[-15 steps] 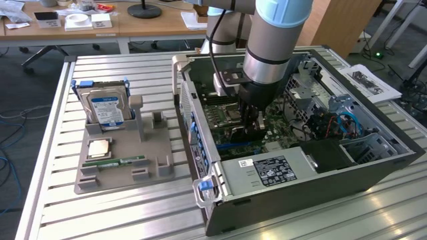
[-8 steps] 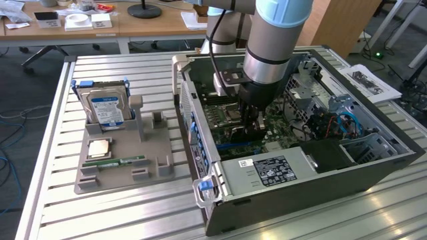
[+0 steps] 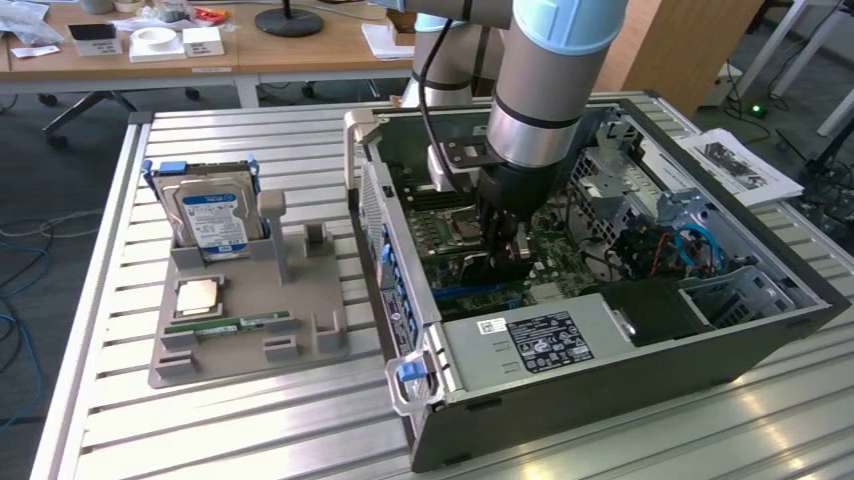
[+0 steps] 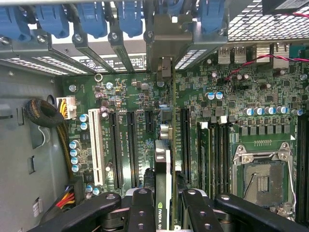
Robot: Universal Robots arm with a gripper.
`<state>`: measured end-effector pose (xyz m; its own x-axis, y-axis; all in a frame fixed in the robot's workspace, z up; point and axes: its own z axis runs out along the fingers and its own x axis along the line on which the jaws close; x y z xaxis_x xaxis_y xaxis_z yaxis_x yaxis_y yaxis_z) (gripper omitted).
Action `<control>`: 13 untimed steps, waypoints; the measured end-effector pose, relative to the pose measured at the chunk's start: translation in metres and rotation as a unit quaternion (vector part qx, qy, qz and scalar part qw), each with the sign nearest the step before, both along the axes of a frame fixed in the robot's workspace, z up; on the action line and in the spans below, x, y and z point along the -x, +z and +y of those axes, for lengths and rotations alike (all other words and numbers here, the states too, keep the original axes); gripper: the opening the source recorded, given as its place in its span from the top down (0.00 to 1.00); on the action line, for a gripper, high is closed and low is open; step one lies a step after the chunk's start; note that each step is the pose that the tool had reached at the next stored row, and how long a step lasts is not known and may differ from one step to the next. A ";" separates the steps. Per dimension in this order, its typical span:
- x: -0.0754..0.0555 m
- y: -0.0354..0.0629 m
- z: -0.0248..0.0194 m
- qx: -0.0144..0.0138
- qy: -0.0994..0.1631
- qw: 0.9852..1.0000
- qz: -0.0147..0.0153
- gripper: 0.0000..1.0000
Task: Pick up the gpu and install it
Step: 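Insert the gpu into the slot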
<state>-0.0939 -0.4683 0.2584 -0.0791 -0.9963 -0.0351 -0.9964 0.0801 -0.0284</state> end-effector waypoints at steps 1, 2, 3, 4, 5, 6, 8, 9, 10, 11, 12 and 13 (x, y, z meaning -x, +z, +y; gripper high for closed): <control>0.000 0.0000 0.0000 0.000 0.000 1.000 0.000 0.73; 0.001 0.0000 0.0000 0.000 0.000 1.000 0.000 0.73; 0.001 0.0000 0.0000 0.000 0.000 1.000 0.000 0.73; 0.002 0.0000 0.0000 0.000 0.000 1.000 0.000 0.73; 0.002 0.0000 0.0000 0.000 0.000 1.000 0.000 0.73; 0.002 0.0000 0.0000 0.000 0.000 1.000 0.000 0.73; 0.002 -0.0001 0.0000 0.000 0.000 1.000 0.000 0.73; 0.002 -0.0001 0.0000 0.000 0.000 1.000 0.000 0.73; 0.002 -0.0001 0.0000 0.000 0.000 1.000 0.000 0.73; 0.002 -0.0002 0.0000 0.000 0.000 1.000 0.000 0.73; 0.002 -0.0007 0.0000 0.000 0.000 1.000 0.000 0.73; 0.002 -0.0010 0.0000 0.000 0.000 1.000 0.000 0.73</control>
<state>-0.0956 -0.4683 0.2574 -0.0791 -0.9962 -0.0353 -0.9964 0.0801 -0.0285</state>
